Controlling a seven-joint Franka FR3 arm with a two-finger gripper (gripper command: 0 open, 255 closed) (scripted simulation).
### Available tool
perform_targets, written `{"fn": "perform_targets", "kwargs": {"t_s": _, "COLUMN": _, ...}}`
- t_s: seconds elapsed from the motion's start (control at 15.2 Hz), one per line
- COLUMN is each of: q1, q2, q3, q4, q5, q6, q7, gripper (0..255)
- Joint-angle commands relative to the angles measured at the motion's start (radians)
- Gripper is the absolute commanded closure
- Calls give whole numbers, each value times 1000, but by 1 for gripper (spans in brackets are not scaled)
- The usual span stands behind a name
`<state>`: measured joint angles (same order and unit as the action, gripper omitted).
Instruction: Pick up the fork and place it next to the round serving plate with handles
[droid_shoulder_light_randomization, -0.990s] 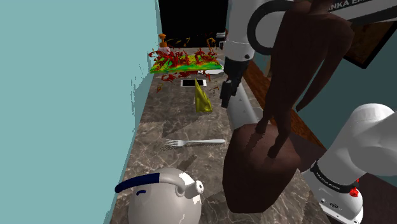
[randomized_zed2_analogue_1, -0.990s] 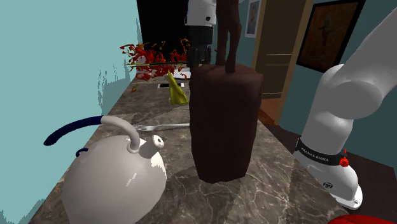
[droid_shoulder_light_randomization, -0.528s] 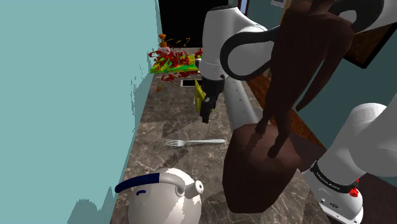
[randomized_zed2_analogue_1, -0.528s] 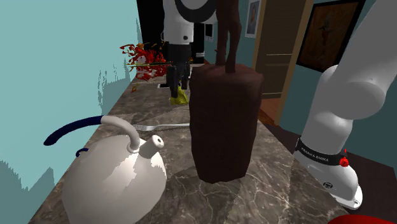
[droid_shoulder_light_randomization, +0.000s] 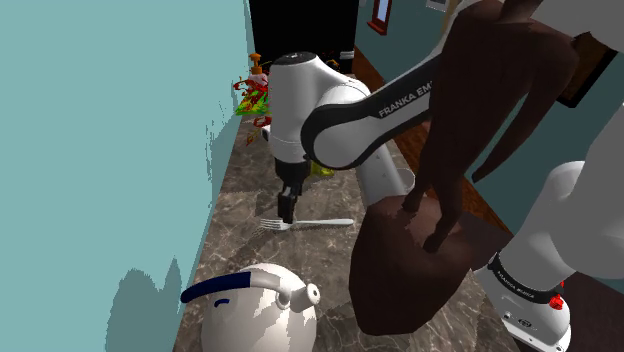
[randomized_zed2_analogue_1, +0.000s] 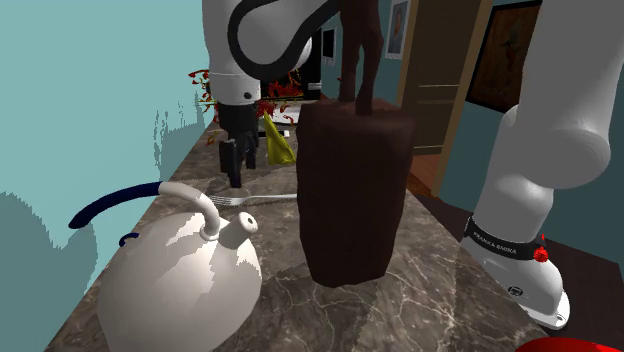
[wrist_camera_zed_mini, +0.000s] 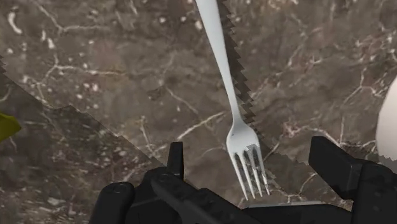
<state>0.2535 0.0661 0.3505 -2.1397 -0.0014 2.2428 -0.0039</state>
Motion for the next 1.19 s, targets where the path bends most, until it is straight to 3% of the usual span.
{"fn": "perform_targets", "kwargs": {"t_s": 0.0, "q1": 13, "q2": 45, "q3": 9, "q4": 28, "q5": -25, "q6": 15, "q7": 5, "gripper": 0}}
{"fn": "perform_targets", "kwargs": {"t_s": 0.46, "q1": 20, "q2": 110, "q3": 3, "q4": -3, "q5": -58, "q6": 107, "q7": 28, "gripper": 0}}
{"fn": "perform_targets", "kwargs": {"t_s": 0.99, "q1": 21, "q2": 110, "q3": 3, "q4": -3, "q5": -58, "q6": 107, "q7": 28, "gripper": 0}}
{"fn": "perform_targets", "kwargs": {"t_s": 1.06, "q1": 21, "q2": 110, "q3": 3, "q4": -2, "q5": -58, "q6": 107, "q7": 28, "gripper": 255}}
{"fn": "perform_targets", "kwargs": {"t_s": 1.12, "q1": 21, "q2": 110, "q3": 3, "q4": -3, "q5": -58, "q6": 107, "q7": 28, "gripper": 255}}
